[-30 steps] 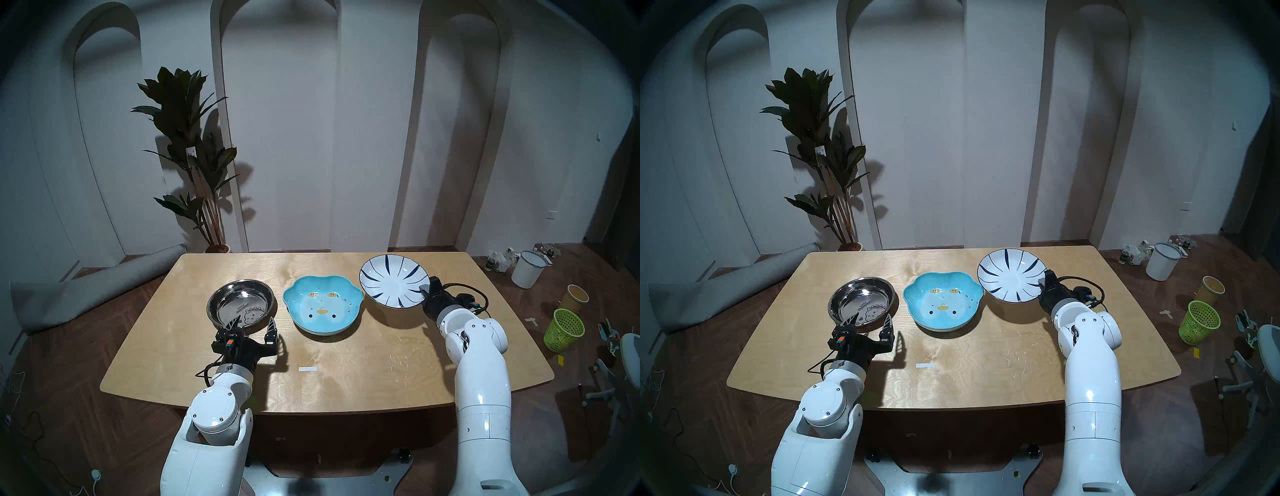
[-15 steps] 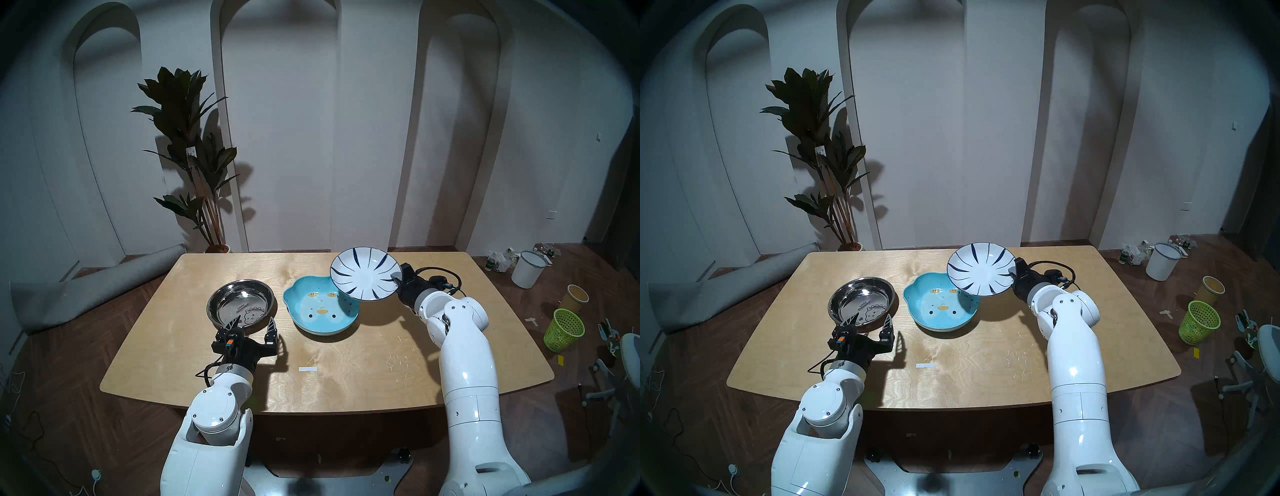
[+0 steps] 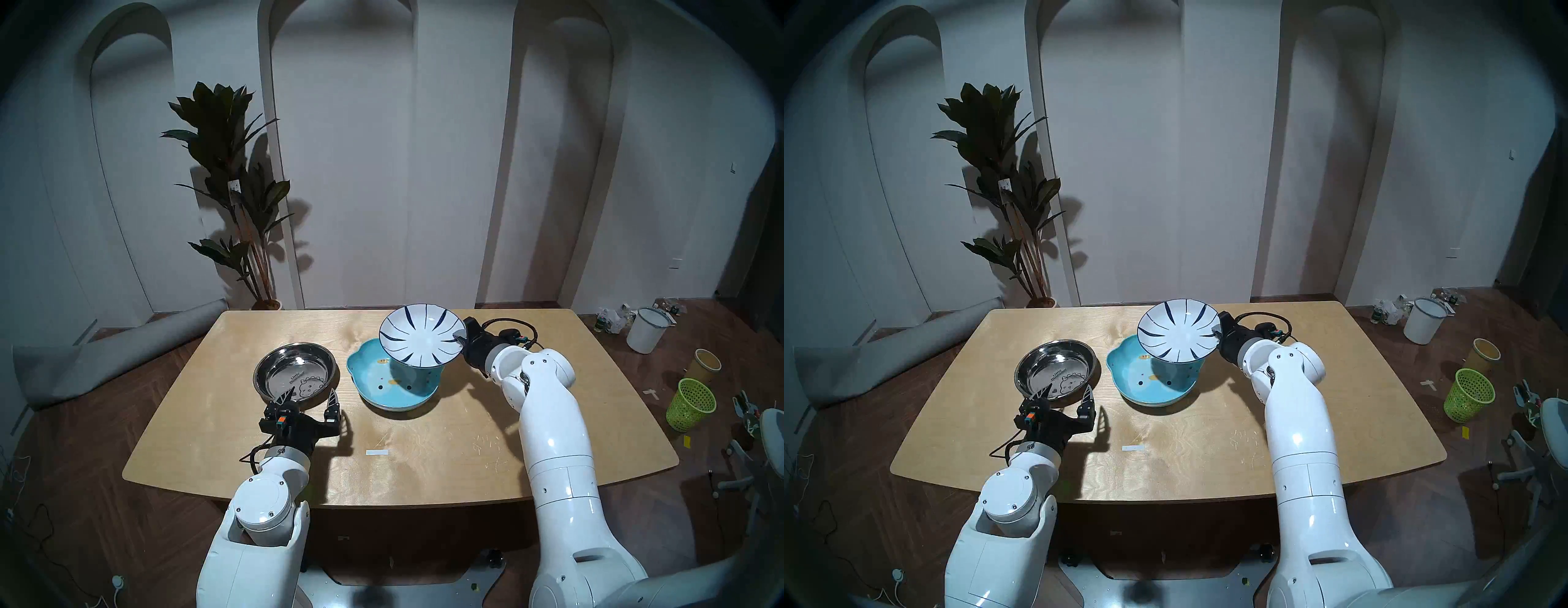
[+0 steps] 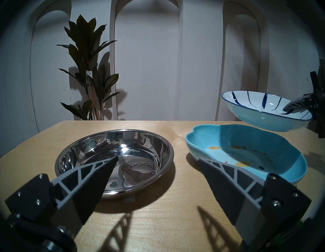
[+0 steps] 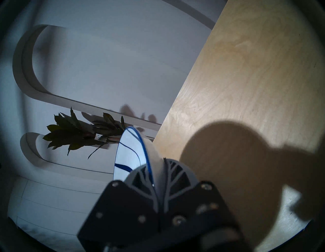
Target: Stack the plates into one stack
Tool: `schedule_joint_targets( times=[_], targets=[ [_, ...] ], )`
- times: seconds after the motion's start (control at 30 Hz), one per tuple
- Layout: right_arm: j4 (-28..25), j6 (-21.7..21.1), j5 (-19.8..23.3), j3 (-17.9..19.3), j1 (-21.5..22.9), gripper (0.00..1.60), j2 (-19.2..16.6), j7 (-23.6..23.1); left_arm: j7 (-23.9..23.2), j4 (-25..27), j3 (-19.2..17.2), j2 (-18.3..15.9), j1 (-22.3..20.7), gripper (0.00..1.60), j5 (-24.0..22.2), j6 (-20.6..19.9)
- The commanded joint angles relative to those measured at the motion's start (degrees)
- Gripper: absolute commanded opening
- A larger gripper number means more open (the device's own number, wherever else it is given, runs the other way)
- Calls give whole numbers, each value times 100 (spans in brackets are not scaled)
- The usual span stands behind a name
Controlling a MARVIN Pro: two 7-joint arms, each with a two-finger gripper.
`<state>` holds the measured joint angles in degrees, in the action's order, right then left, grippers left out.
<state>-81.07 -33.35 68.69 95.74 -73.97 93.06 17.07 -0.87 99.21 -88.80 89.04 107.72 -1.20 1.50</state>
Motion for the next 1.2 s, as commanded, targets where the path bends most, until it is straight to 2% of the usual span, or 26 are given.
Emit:
schedule_joint_targets(
  times=[0.0,0.2,1.17],
  targets=[
    [-130,5,26,-87,266,0,125,44,4,124,3,-2,-37,160,11,20],
    [-153,-12,11,-109,233,0,135,208,4,125,3,-2,-36,160,11,19],
    [144,-1,-58,-499,196,0,122,368,5,128,3,-2,-35,160,12,17]
  ],
)
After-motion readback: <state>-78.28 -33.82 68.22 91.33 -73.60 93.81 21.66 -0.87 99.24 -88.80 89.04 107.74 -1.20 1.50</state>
